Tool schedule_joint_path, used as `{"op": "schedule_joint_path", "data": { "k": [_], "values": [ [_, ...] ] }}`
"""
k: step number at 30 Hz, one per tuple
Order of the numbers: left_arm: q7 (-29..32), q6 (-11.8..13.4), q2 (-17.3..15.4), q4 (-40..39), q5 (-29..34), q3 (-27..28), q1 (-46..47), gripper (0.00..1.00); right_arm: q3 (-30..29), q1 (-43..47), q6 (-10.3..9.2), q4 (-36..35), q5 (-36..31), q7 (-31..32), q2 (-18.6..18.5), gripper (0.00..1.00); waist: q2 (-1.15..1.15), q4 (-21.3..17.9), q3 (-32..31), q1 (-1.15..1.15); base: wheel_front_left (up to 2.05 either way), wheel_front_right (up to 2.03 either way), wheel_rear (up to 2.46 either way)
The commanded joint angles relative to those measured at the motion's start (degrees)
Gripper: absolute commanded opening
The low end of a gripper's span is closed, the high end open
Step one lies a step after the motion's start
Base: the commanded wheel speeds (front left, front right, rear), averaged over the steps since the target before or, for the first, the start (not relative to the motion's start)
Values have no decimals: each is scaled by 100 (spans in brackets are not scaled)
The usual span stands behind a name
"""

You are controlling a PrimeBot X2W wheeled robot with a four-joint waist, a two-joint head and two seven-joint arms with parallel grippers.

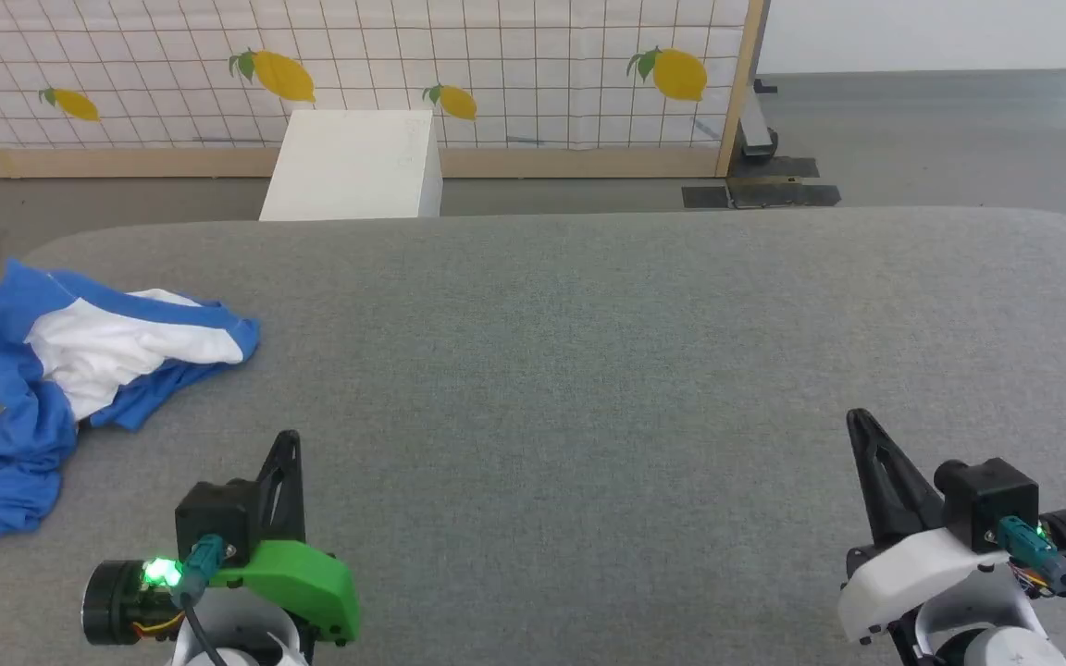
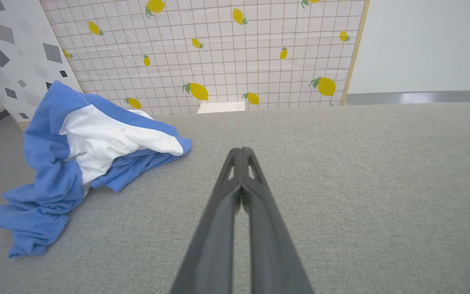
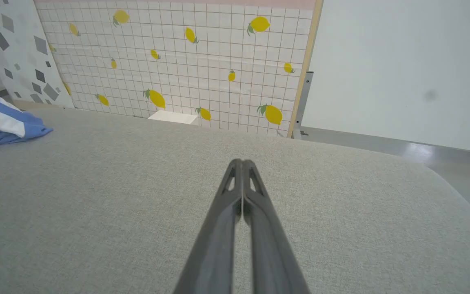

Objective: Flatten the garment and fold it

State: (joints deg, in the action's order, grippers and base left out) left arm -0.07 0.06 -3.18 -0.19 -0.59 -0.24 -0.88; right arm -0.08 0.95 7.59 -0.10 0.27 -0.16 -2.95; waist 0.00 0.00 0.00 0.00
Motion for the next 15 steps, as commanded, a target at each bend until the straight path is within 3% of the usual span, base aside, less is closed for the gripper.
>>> {"op": "schedule_joint_path", "data": {
  "k": [1, 15],
  "values": [
    [7, -6, 30, 19, 59, 24, 88, 0, 8, -95, -10, 10, -27, 16, 7, 0, 0, 0, 0, 0, 0, 0, 0],
    [7, -6, 30, 19, 59, 24, 88, 0, 8, -95, -10, 10, -27, 16, 7, 0, 0, 0, 0, 0, 0, 0, 0]
  ]
}}
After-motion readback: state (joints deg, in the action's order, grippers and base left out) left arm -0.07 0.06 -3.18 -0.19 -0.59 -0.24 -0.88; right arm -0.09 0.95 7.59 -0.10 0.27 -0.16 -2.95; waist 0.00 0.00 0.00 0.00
